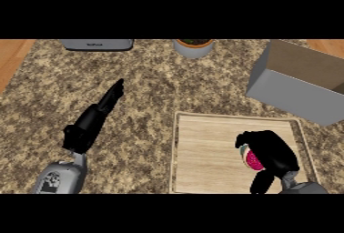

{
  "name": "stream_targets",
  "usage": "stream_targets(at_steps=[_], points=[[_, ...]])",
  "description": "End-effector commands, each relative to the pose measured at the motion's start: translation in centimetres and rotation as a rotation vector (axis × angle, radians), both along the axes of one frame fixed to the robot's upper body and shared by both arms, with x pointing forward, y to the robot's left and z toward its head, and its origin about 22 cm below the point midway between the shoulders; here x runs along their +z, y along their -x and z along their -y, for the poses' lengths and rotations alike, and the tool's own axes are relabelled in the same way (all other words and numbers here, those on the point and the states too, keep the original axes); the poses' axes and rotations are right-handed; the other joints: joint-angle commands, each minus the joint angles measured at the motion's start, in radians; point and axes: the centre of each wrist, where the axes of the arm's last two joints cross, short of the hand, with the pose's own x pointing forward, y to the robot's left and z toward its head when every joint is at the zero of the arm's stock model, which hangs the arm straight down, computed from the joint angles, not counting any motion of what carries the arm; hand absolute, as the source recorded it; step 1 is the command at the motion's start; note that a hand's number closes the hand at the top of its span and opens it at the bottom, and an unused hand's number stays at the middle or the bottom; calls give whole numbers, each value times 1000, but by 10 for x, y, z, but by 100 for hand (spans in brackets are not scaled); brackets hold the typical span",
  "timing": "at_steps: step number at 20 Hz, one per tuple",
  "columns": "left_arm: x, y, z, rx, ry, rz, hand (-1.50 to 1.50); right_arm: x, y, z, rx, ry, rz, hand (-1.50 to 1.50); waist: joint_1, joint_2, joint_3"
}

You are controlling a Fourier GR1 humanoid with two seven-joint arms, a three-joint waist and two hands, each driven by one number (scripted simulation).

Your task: Pick the cupcake from the tray and place it in the cardboard box

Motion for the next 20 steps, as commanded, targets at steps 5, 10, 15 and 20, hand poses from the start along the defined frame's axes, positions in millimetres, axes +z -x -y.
stream_targets(at_steps=[5,10,15,20], points=[[11,-1,11,-8,12,-3,0,-23,-4,-14,22,12,133,150,1,8,11],[-4,-9,3,1,-12,-1,0,-10,-21,-15,-352,-4,147,150,-6,11,10],[-10,14,-6,-4,-6,-11,0,-4,-7,1,-468,36,348,150,-2,6,11],[-3,12,-1,-3,10,-14,0,60,12,-8,-474,23,466,150,-9,3,10]])
